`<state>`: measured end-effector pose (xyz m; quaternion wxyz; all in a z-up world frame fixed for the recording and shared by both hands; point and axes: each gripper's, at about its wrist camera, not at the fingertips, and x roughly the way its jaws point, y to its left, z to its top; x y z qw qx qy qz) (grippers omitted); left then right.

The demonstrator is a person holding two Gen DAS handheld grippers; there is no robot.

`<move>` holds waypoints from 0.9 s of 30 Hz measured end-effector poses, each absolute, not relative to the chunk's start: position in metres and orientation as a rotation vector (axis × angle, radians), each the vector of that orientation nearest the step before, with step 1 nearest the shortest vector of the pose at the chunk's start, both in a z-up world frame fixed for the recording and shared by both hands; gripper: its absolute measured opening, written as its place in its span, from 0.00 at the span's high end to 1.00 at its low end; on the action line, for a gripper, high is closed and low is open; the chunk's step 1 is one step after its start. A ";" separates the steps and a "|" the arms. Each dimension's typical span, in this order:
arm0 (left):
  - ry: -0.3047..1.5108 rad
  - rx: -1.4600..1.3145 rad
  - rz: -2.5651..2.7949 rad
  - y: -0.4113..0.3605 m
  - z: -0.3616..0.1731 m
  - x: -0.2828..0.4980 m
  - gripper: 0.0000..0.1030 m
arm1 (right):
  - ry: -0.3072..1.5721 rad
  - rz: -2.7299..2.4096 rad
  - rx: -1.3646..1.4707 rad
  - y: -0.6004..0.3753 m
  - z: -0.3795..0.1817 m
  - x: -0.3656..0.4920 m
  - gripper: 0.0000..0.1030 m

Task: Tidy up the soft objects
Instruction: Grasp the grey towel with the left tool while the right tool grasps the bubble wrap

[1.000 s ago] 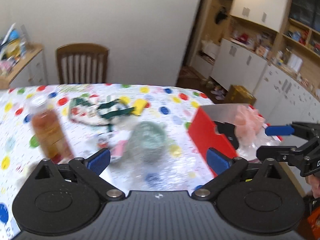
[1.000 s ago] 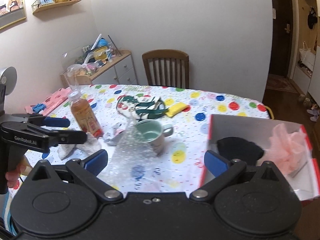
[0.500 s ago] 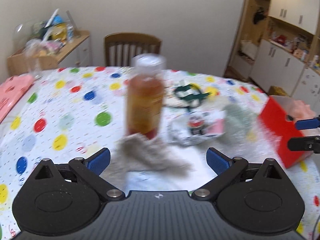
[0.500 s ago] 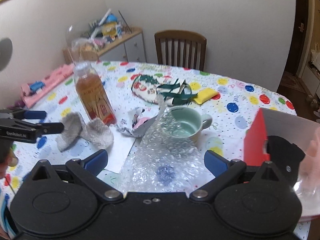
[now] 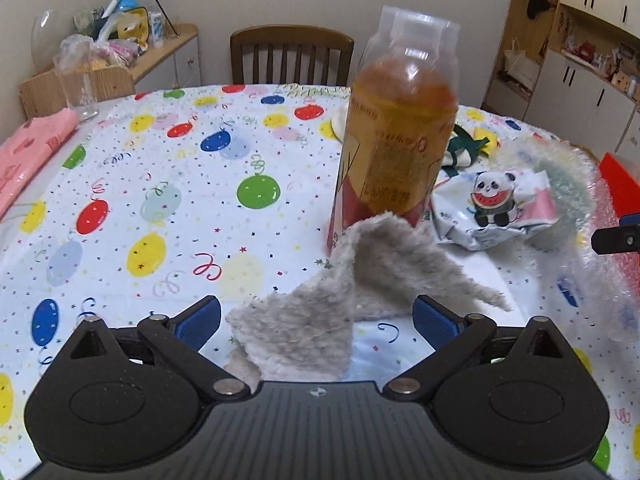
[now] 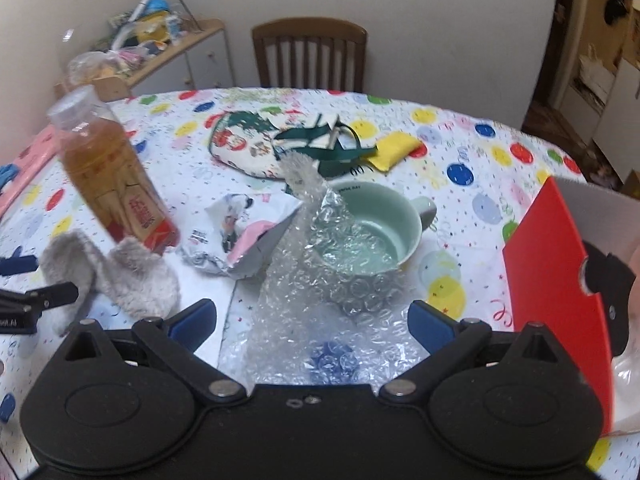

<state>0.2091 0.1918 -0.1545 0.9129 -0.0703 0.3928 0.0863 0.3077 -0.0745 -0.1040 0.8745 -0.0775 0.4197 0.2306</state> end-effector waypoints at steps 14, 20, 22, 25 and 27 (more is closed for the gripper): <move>0.843 -0.135 0.205 0.189 -0.175 0.223 0.46 | 0.954 0.416 -0.117 -0.071 -0.126 0.317 0.46; 0.841 -0.155 0.225 0.191 -0.169 0.222 0.67 | 0.946 0.434 -0.099 -0.073 -0.121 0.313 0.62; 0.833 -0.165 0.224 0.191 -0.166 0.220 0.68 | 0.935 0.442 -0.090 -0.075 -0.118 0.310 0.66; 0.827 -0.147 0.220 0.186 -0.163 0.217 0.75 | 0.919 0.451 -0.082 -0.078 -0.114 0.306 0.73; 0.820 -0.129 0.222 0.181 -0.160 0.215 0.78 | 0.908 0.459 -0.077 -0.080 -0.111 0.304 0.78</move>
